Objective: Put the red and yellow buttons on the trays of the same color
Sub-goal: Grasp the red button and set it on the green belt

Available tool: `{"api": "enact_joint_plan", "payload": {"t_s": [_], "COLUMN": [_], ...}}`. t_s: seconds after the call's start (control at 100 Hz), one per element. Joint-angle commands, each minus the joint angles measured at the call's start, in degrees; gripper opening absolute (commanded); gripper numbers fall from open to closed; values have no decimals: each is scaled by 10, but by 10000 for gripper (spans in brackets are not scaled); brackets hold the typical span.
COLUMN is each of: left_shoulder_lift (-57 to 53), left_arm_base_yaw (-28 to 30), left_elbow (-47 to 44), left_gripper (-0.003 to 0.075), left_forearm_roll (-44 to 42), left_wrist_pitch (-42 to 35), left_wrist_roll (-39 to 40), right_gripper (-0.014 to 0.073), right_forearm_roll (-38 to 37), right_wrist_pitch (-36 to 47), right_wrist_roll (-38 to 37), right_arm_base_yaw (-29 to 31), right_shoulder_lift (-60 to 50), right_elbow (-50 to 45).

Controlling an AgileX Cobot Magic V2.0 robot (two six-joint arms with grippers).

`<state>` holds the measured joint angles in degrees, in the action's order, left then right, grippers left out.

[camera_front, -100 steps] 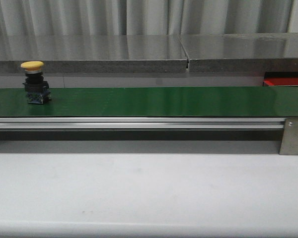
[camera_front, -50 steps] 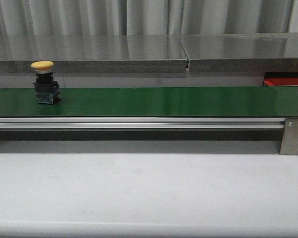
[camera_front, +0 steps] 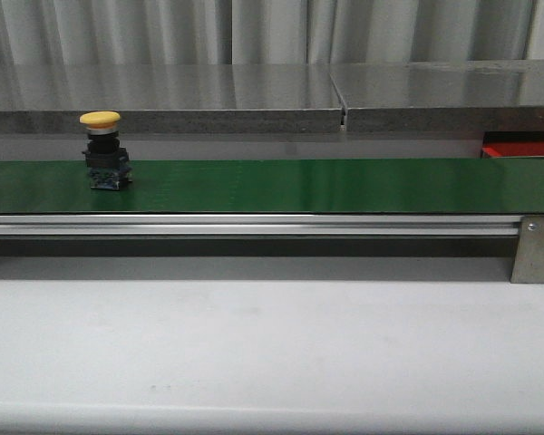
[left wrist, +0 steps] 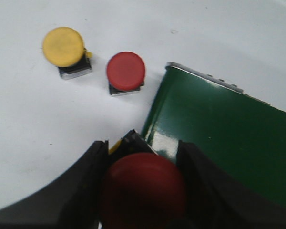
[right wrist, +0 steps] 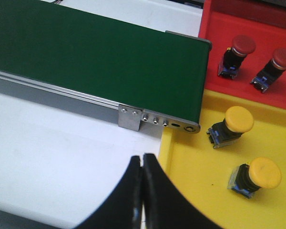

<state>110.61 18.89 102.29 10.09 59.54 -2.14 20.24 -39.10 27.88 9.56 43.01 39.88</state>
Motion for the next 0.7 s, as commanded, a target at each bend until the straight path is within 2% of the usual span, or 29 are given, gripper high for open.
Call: {"api": "enact_joint_plan", "payload": {"t_s": [0.0, 0.31, 0.69], "left_shoulder_lift": [-34, -25, 15], "left_arm_base_yaw": [-19, -58, -63], "left_elbow": [15, 10, 10], "left_gripper": [-20, -20, -17], "left_forearm_roll": [17, 15, 17], "left_wrist_pitch": [-19, -27, -7], "left_wrist_roll": [-3, -17, -17], "right_gripper": [-118, -118, -118], "right_forearm_roll": [6, 6, 6], "right_wrist_pitch": [32, 32, 32], "right_wrist_roll": [4, 4, 4], "right_arm_base_yaw": [1, 1, 1], "right_shoulder_lift": [-4, -4, -4], "right_elbow": [15, 15, 15]}}
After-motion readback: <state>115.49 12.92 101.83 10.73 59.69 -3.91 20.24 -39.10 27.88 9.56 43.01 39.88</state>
